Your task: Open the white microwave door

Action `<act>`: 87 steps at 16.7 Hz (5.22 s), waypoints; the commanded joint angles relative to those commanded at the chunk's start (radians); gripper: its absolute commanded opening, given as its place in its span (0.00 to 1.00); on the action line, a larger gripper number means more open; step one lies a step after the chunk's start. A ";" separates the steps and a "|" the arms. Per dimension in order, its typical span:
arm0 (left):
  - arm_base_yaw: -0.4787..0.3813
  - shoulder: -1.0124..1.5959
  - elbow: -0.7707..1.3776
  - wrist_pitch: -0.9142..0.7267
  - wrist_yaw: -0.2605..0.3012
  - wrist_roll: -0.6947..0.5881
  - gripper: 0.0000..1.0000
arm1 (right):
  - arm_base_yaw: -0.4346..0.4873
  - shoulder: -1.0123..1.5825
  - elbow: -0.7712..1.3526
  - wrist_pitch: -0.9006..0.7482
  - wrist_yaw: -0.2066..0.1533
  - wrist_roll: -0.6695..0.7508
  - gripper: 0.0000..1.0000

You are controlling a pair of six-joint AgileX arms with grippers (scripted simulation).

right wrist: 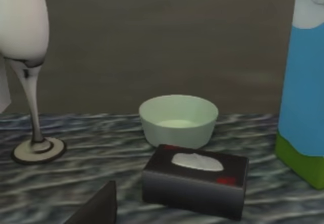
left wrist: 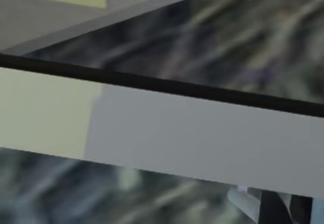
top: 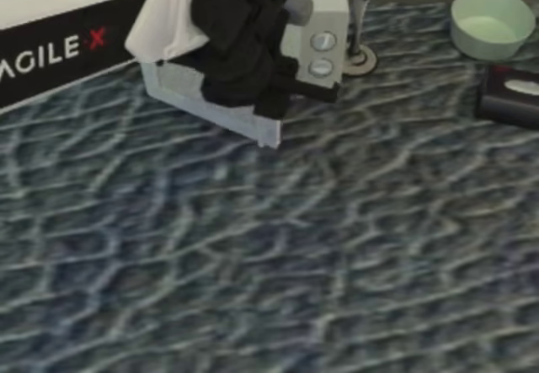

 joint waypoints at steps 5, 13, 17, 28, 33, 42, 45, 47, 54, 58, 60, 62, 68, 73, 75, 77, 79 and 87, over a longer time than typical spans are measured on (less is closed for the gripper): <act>0.009 -0.035 -0.031 0.023 0.020 0.037 0.00 | 0.000 0.000 0.000 0.000 0.000 0.000 1.00; 0.009 -0.035 -0.031 0.023 0.020 0.037 0.00 | 0.000 0.000 0.000 0.000 0.000 0.000 1.00; 0.009 -0.035 -0.031 0.023 0.020 0.037 0.00 | 0.000 0.000 0.000 0.000 0.000 0.000 1.00; 0.009 -0.035 -0.031 0.023 0.020 0.037 0.00 | 0.000 0.000 0.000 0.000 0.000 0.000 1.00; 0.016 -0.064 -0.070 0.036 0.049 0.079 0.00 | 0.000 0.000 0.000 0.000 0.000 0.000 1.00; 0.043 -0.117 -0.138 0.056 0.094 0.166 0.00 | 0.000 0.000 0.000 0.000 0.000 0.000 1.00; 0.043 -0.117 -0.138 0.056 0.094 0.166 0.00 | 0.000 0.000 0.000 0.000 0.000 0.000 1.00; 0.043 -0.117 -0.138 0.056 0.094 0.166 0.00 | 0.000 0.000 0.000 0.000 0.000 0.000 1.00; 0.043 -0.117 -0.138 0.056 0.094 0.166 0.00 | 0.000 0.000 0.000 0.000 0.000 0.000 1.00; 0.043 -0.117 -0.138 0.056 0.094 0.166 0.00 | 0.000 0.000 0.000 0.000 0.000 0.000 1.00; 0.043 -0.117 -0.138 0.056 0.094 0.166 0.00 | 0.000 0.000 0.000 0.000 0.000 0.000 1.00; 0.043 -0.117 -0.138 0.056 0.094 0.166 0.00 | 0.000 0.000 0.000 0.000 0.000 0.000 1.00; 0.055 -0.143 -0.171 0.063 0.127 0.214 0.00 | 0.000 0.000 0.000 0.000 0.000 0.000 1.00; 0.089 -0.189 -0.225 0.070 0.177 0.308 0.00 | 0.000 0.000 0.000 0.000 0.000 0.000 1.00; 0.089 -0.191 -0.226 0.070 0.178 0.309 0.00 | 0.000 0.000 0.000 0.000 0.000 0.000 1.00; 0.089 -0.191 -0.226 0.070 0.178 0.309 0.00 | 0.000 0.000 0.000 0.000 0.000 0.000 1.00; 0.089 -0.191 -0.226 0.070 0.178 0.309 0.00 | 0.000 0.000 0.000 0.000 0.000 0.000 1.00; 0.089 -0.191 -0.226 0.070 0.178 0.309 0.00 | 0.000 0.000 0.000 0.000 0.000 0.000 1.00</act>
